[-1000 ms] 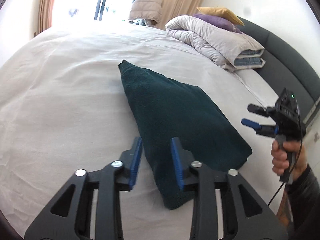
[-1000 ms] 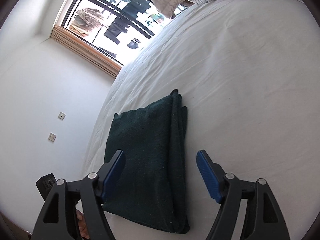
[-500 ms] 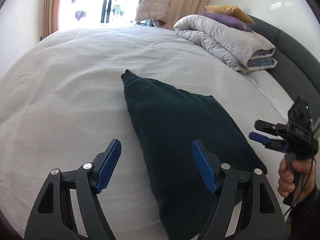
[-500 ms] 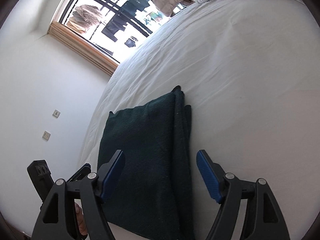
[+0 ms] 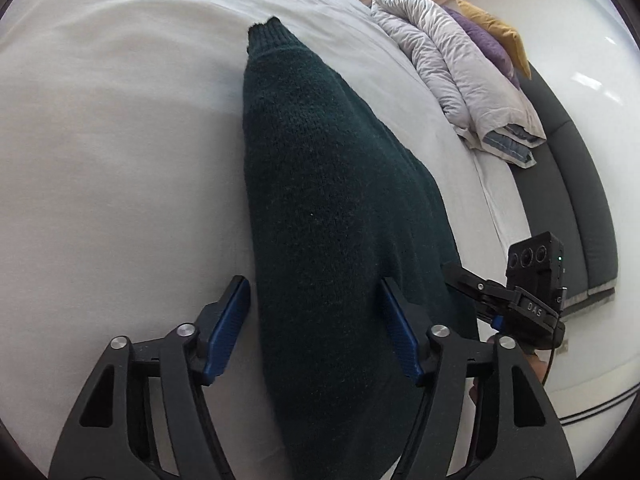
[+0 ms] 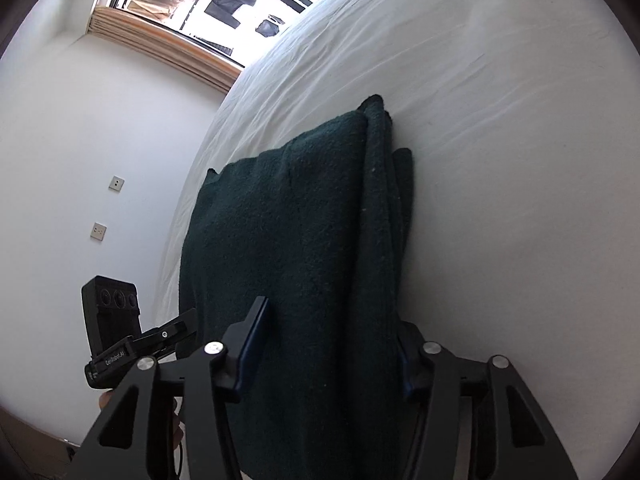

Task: Fold small clothes

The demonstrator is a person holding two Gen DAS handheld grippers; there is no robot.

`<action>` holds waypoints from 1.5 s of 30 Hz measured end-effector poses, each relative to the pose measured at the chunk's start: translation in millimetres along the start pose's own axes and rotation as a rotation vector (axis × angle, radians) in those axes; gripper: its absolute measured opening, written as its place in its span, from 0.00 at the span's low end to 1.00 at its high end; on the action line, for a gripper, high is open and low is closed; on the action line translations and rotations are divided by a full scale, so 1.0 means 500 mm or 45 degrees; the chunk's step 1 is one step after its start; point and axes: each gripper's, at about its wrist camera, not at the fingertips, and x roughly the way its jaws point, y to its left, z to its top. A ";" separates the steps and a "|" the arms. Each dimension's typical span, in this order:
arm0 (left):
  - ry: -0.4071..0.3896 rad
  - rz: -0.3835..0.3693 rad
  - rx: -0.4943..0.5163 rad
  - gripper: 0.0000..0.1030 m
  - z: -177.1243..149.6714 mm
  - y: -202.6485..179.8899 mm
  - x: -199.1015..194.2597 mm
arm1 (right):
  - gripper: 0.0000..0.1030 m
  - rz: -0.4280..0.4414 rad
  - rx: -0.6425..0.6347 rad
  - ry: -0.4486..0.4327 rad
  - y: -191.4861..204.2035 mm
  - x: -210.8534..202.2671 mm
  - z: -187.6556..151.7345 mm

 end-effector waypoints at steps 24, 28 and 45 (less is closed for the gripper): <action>-0.198 0.077 0.078 0.33 -0.191 0.073 -0.375 | 0.26 0.021 -0.274 -0.035 0.320 -0.007 -0.261; -0.187 0.094 0.040 0.33 -0.269 0.133 -0.427 | 0.26 0.012 -0.282 0.006 0.335 0.026 -0.325; -0.287 0.127 0.008 0.58 -0.368 0.215 -0.396 | 0.52 0.093 -0.014 -0.126 0.233 0.026 -0.404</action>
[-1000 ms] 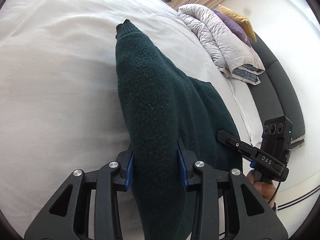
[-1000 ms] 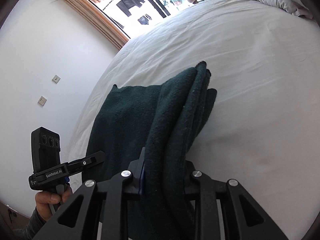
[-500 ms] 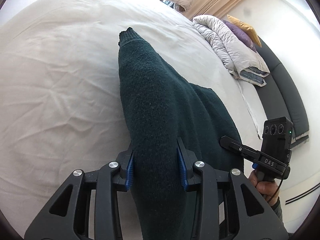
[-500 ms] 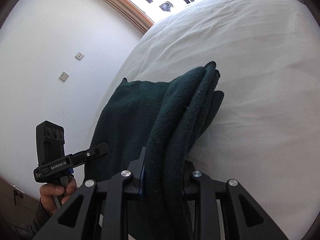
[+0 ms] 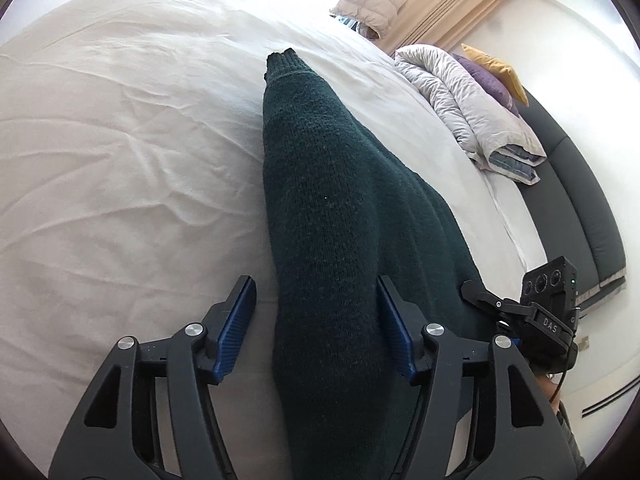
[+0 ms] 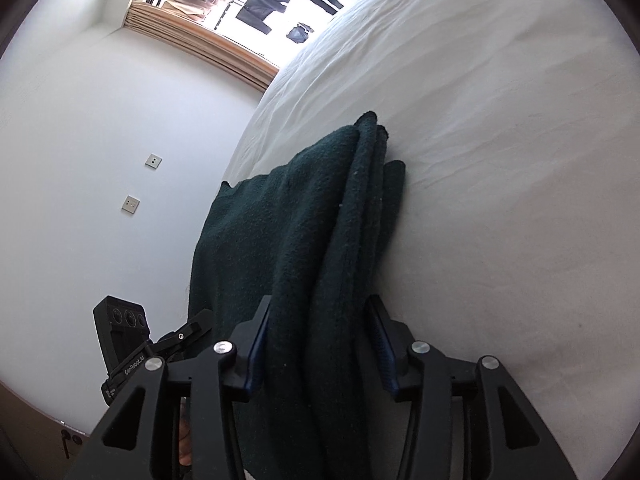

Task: Fold small clothes

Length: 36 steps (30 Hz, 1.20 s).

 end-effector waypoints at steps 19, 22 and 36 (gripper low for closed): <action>-1.014 0.671 0.539 1.00 -0.182 -0.294 -0.399 | 1.00 -0.448 -0.589 -0.681 0.281 -0.291 -0.171; -1.099 0.716 0.548 1.00 -0.211 -0.328 -0.451 | 1.00 -0.474 -0.642 -0.800 0.324 -0.340 -0.194; -0.733 0.704 0.459 1.00 -0.289 -0.389 -0.489 | 1.00 -0.636 -0.724 -0.775 0.412 -0.409 -0.244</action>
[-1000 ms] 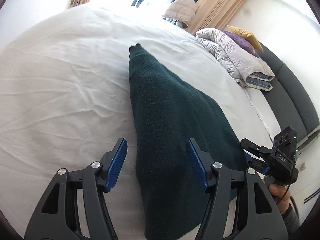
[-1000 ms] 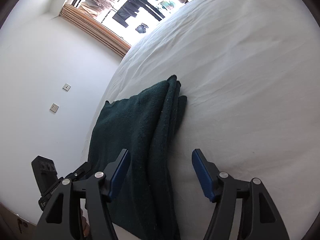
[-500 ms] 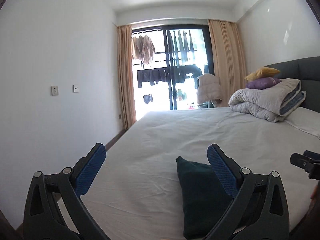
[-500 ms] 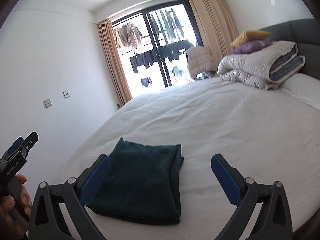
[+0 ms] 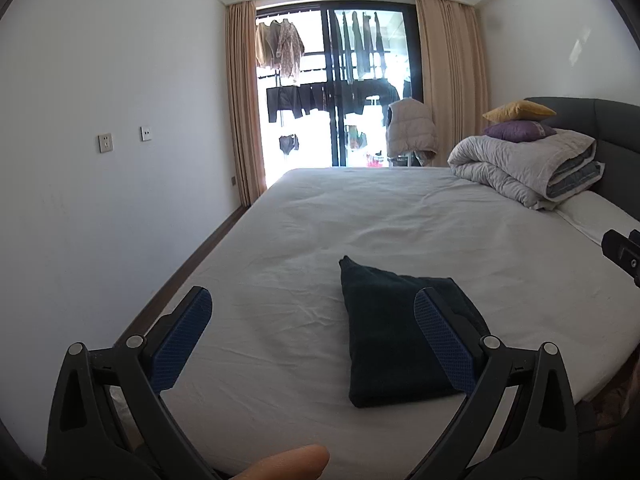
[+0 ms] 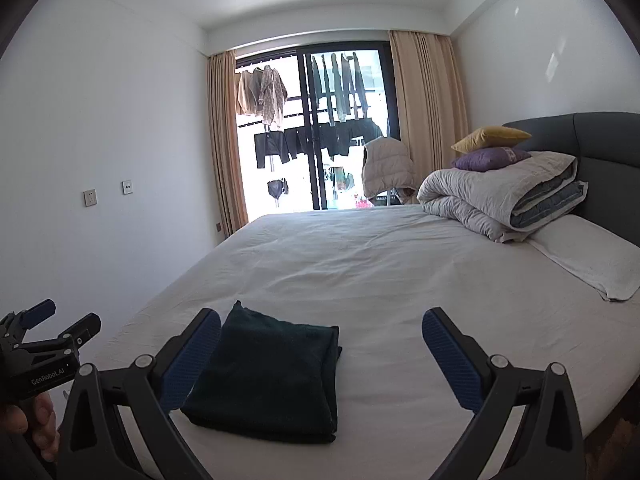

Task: Fold small clothes

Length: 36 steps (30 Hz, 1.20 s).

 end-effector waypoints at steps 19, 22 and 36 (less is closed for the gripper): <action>0.428 -0.092 -0.014 1.00 -0.175 -0.025 0.247 | 1.00 0.020 -0.026 0.350 0.030 0.100 -0.160; 0.452 -0.093 -0.022 1.00 -0.183 -0.023 0.270 | 1.00 0.019 -0.020 0.384 0.032 0.113 -0.172; 0.501 -0.087 -0.022 1.00 -0.199 -0.016 0.291 | 1.00 0.014 -0.014 0.471 0.030 0.144 -0.199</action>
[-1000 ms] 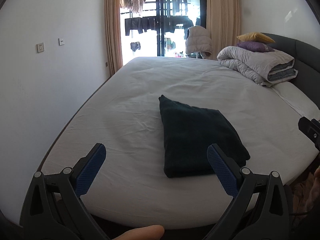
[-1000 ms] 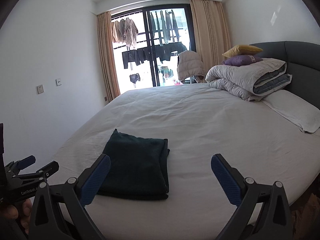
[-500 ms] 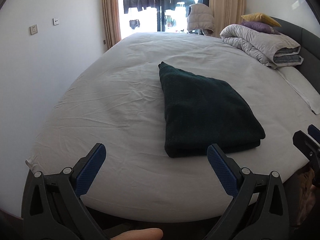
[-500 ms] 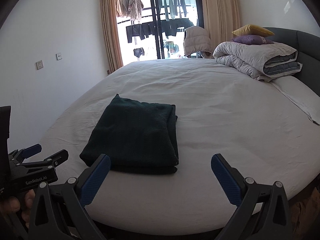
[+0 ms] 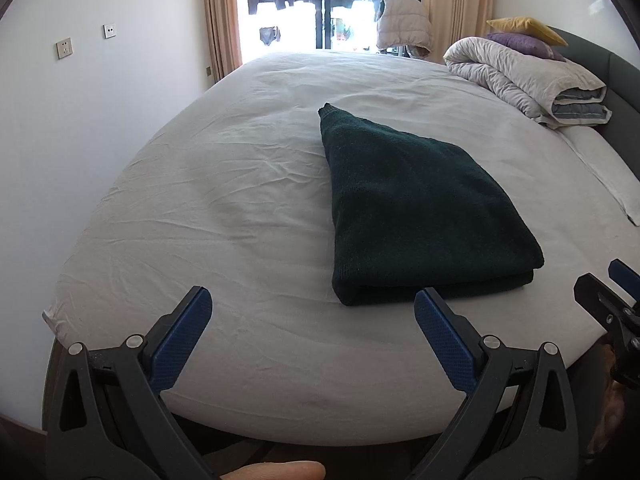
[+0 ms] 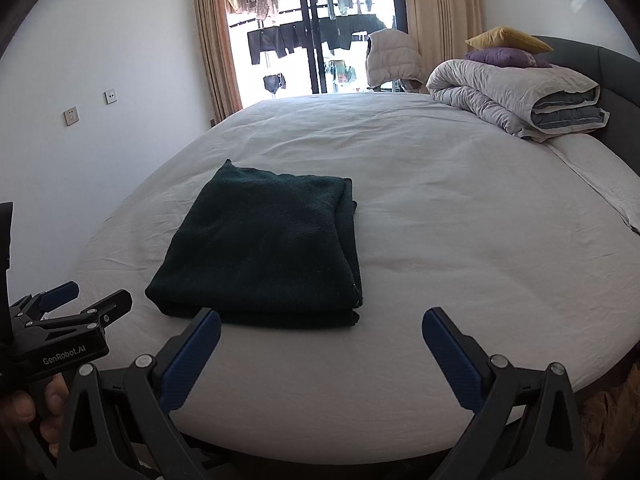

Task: Fold small clothes

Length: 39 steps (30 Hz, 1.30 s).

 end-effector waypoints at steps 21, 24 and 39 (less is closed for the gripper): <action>0.007 0.001 -0.003 1.00 -0.001 -0.003 0.005 | 1.00 0.000 -0.003 0.020 0.004 0.004 -0.004; 0.006 0.003 0.000 1.00 -0.001 -0.004 0.005 | 1.00 0.000 -0.003 0.020 0.003 0.004 -0.004; 0.006 0.004 -0.001 1.00 -0.002 -0.006 0.004 | 1.00 0.001 -0.002 0.020 0.003 0.004 -0.004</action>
